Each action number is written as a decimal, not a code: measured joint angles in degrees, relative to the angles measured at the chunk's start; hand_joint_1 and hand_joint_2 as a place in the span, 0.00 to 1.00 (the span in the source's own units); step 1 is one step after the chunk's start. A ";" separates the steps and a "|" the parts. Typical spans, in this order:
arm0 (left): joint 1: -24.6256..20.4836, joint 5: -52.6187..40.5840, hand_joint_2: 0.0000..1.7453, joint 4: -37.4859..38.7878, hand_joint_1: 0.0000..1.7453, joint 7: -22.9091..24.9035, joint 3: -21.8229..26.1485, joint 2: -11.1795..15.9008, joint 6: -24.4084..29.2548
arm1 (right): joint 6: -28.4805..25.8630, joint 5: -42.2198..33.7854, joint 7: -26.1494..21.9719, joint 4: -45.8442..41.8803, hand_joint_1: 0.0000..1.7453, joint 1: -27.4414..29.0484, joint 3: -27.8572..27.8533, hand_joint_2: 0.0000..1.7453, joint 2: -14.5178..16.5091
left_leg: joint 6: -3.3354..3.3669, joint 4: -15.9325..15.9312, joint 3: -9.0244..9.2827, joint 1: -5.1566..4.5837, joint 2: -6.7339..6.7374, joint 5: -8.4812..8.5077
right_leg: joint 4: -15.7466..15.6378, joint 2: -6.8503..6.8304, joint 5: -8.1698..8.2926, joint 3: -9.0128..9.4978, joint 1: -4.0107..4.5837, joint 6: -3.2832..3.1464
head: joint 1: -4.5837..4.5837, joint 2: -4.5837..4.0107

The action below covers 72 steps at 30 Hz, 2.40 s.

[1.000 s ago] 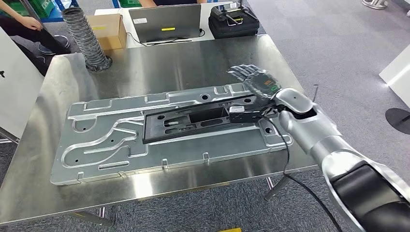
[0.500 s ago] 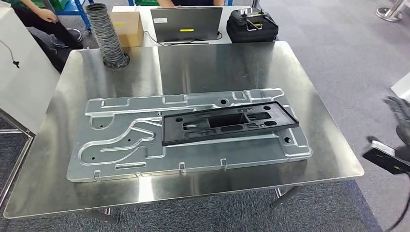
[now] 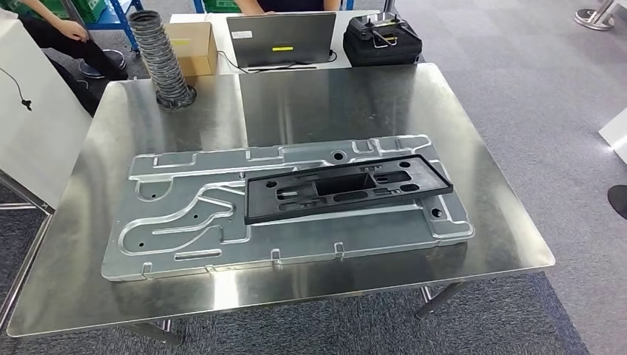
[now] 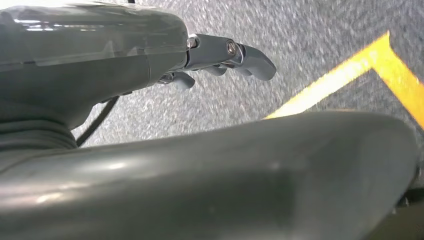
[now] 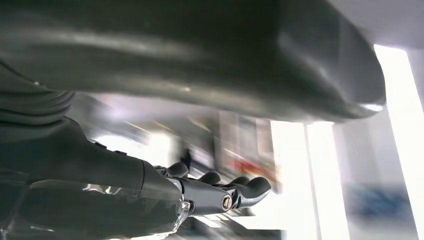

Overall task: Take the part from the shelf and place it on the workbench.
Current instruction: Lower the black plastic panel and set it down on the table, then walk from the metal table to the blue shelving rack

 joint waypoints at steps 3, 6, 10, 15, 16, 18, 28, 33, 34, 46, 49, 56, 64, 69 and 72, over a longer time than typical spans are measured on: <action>-0.01 -0.68 0.00 -0.01 0.00 0.26 0.05 -0.06 -0.49 | -9.35 3.36 6.42 17.52 0.00 -1.31 -4.05 0.00 4.43 | -1.10 2.64 -0.74 0.11 0.07 -2.71 | -1.07 0.36 1.15 -0.04 -0.41 -0.97 | -0.01 0.00; -0.07 -1.15 0.00 -0.01 0.00 0.74 0.04 -0.03 -0.88 | -11.11 5.18 14.13 31.72 0.00 -2.55 -6.06 0.00 9.04 | -1.82 12.63 -4.15 0.20 -0.02 -9.15 | -1.18 0.68 1.97 -0.97 -0.56 -1.60 | -0.01 0.00; -0.13 -1.47 0.00 -0.02 0.00 1.07 0.04 0.20 -1.02 | -9.03 5.90 19.66 43.00 0.00 -3.99 -7.47 0.00 13.50 | -1.77 8.47 0.07 0.18 -0.03 -6.97 | -0.50 1.05 3.03 -2.78 -0.55 -1.53 | 0.00 0.00; -0.53 -2.22 0.00 -0.04 0.00 1.24 0.01 0.53 -1.26 | -6.75 6.16 20.54 49.89 0.00 -5.36 -8.39 0.00 15.97 | -0.43 -2.14 5.52 -0.46 -0.22 -3.24 | -0.30 1.18 4.62 -3.41 -0.61 -0.25 | -0.02 0.01; -0.53 -2.27 0.00 -0.03 0.00 1.31 0.01 0.56 -1.43 | -6.32 6.38 20.28 50.66 0.00 -5.47 -8.40 0.00 16.21 | -0.13 -2.25 5.27 -0.36 -0.11 -2.72 | -0.35 1.19 4.91 -3.53 -0.71 0.06 | -0.02 0.01; -0.65 -2.36 0.00 -0.03 0.00 1.45 -0.01 0.64 -1.68 | -5.89 6.79 19.87 51.92 0.00 -5.58 -8.40 0.00 16.69 | 0.50 -2.60 4.33 -0.05 0.17 -1.37 | 1.34 1.15 2.84 -4.44 -0.84 0.69 | -0.02 0.00; -0.51 -2.84 0.00 -0.03 0.00 1.90 -0.04 0.87 -1.80 | -4.22 8.25 18.31 54.59 0.00 -6.48 -8.24 0.00 17.26 | -0.48 -1.29 -2.33 0.15 0.72 3.27 | 1.10 0.63 -3.99 4.99 -1.80 1.75 | -0.04 0.00; -0.45 -3.28 0.00 -0.04 0.00 2.23 -0.24 1.13 -2.00 | -3.74 8.46 18.02 55.21 0.00 -6.83 -8.12 0.00 17.69 | -2.21 -0.42 -3.47 0.35 0.54 3.37 | -1.85 0.59 -2.76 5.03 -1.44 -0.56 | -0.09 0.00; -0.40 -3.42 0.00 -0.04 0.00 2.36 -0.35 1.22 -2.12 | -3.65 8.48 18.02 55.30 0.00 -6.87 -8.08 0.00 17.80 | -2.46 1.54 -4.25 0.39 0.44 1.24 | -1.99 0.51 -2.12 4.42 -1.52 -1.03 | -0.09 0.00; -0.81 -3.79 0.00 -0.06 0.00 2.93 -0.88 1.76 -2.54 | -1.79 8.57 17.50 55.92 0.00 -6.96 -7.31 0.00 18.42 | -1.58 -2.29 6.47 0.11 -0.07 -3.86 | 0.07 0.48 3.49 -3.08 -0.99 0.03 | -0.09 0.00; -0.79 -3.93 0.00 -0.06 0.00 3.24 -0.90 1.80 -2.70 | -1.65 8.57 17.43 55.99 0.00 -6.91 -7.26 0.00 18.46 | -0.29 -2.58 5.23 0.40 0.39 -2.30 | 1.72 0.59 1.81 -4.00 -1.17 0.96 | -0.09 0.00; -0.82 -4.09 0.00 -0.06 0.00 3.57 -0.95 1.81 -2.91 | -0.94 8.62 17.42 56.12 0.00 -6.92 -7.04 0.00 18.55 | 0.04 -1.93 -0.24 0.20 0.79 1.76 | 14.52 0.52 -5.16 -3.69 -1.51 1.53 | -0.09 0.00; -0.92 -4.51 0.00 -0.06 0.00 3.63 -1.09 1.82 -3.40 | -0.84 8.69 17.38 56.23 0.00 -7.24 -6.81 0.00 18.70 | -2.17 -0.32 -3.03 0.24 0.61 2.95 | -2.73 0.30 -3.03 6.25 -0.97 -0.88 | -0.09 0.00; -0.82 -4.63 0.00 -0.06 0.00 3.68 -1.38 1.90 -3.48 | -0.84 8.69 17.37 56.27 0.00 -7.21 -6.80 0.00 18.81 | -3.03 14.98 -6.20 0.49 0.34 -7.68 | -2.32 0.09 0.28 1.88 -0.94 -1.55 | -0.09 0.00; -0.90 -4.64 0.00 -0.06 0.00 3.68 -1.47 1.92 -3.48 | -0.84 8.69 17.38 56.29 0.00 -7.22 -6.79 0.00 18.84 | -2.91 11.42 -0.98 0.50 0.31 -3.49 | -1.14 0.11 1.92 -1.29 -0.97 -1.17 | -0.09 0.00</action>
